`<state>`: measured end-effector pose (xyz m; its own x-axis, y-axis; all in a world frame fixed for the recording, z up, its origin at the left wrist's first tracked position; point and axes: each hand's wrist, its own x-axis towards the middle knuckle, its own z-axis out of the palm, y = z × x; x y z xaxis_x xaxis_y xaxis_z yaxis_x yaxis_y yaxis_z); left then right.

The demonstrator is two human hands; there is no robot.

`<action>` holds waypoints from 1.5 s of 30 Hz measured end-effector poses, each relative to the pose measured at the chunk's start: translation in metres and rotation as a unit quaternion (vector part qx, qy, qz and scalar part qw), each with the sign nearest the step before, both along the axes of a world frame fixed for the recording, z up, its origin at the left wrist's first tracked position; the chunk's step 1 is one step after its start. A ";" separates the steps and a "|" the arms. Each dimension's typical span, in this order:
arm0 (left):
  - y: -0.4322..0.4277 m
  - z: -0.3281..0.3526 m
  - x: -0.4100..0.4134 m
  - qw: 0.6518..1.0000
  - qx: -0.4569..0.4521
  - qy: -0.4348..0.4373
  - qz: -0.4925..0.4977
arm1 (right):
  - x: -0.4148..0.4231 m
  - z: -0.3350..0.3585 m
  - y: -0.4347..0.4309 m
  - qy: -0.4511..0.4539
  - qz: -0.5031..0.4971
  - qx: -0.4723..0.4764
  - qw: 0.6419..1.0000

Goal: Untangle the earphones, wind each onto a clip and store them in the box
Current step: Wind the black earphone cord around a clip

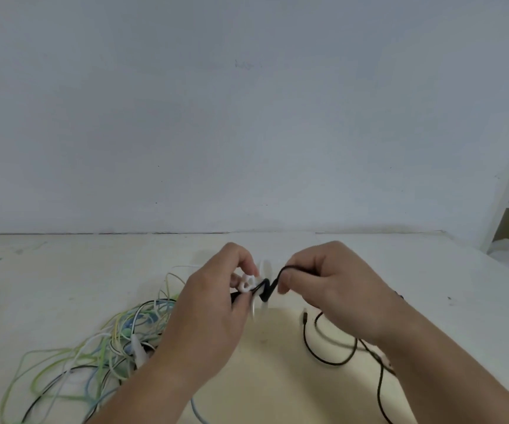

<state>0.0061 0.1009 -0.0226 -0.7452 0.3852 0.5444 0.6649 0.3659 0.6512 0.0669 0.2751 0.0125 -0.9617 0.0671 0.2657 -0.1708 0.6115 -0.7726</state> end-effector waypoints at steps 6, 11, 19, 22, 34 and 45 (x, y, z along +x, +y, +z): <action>-0.005 0.001 -0.002 0.997 0.017 -0.053 -0.061 | -0.006 -0.004 0.006 0.051 -0.068 -0.017 0.996; -0.005 0.002 -0.002 0.992 0.016 -0.071 -0.107 | -0.008 -0.006 0.006 0.032 -0.079 -0.037 0.996; -0.004 0.006 0.000 0.981 0.047 -0.115 -0.148 | -0.010 -0.010 0.004 0.007 -0.064 -0.038 0.997; -0.004 0.005 -0.002 0.975 0.071 -0.132 -0.166 | -0.012 -0.010 0.005 0.009 -0.062 -0.044 0.997; 0.000 0.003 -0.006 0.944 0.185 -0.184 -0.201 | -0.014 -0.014 0.003 -0.040 -0.040 -0.046 0.997; 0.000 0.005 -0.005 0.964 0.187 -0.146 -0.123 | -0.006 -0.013 0.001 -0.127 0.087 -0.011 0.988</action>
